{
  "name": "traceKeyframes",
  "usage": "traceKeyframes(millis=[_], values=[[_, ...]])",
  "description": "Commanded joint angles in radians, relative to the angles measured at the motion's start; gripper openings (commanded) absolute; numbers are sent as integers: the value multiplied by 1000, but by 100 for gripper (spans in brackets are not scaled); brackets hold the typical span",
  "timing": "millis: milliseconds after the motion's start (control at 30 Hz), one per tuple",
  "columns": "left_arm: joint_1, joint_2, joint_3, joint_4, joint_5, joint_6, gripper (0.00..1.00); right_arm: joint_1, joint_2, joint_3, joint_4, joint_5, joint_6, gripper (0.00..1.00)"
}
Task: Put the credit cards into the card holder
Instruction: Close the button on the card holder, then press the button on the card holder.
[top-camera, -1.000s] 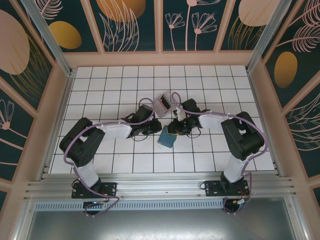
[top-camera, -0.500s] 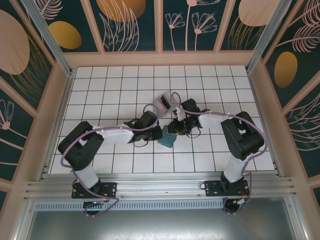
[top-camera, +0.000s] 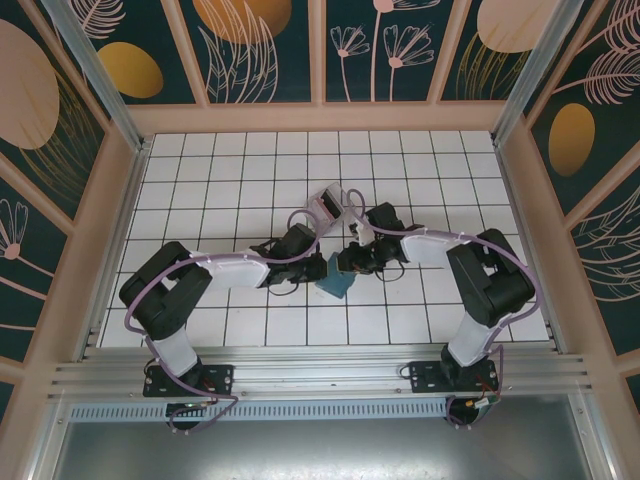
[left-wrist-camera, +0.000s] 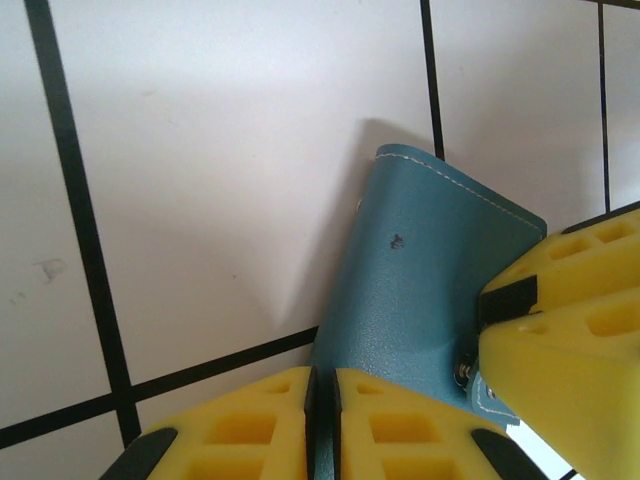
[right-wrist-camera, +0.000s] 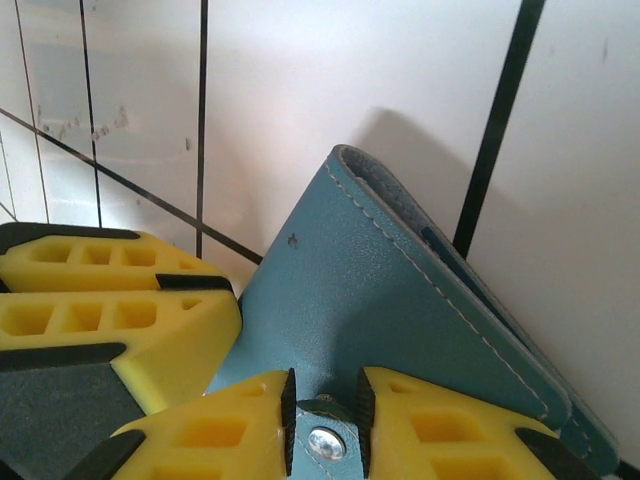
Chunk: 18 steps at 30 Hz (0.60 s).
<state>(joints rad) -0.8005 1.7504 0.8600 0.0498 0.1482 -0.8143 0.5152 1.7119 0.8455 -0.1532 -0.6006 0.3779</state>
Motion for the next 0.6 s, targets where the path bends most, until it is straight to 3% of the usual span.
traceKeyframes(millis=[0, 300, 567], values=[[-22, 19, 4, -42, -1, -13, 16, 0, -18, -44, -44, 45, 19, 27], [-38, -73, 8, -26, -17, -37, 16, -7, -9, -107, 33, 52, 45, 24], [-61, -111, -2, 42, 39, -71, 16, -9, -10, -118, 43, 55, 50, 24]])
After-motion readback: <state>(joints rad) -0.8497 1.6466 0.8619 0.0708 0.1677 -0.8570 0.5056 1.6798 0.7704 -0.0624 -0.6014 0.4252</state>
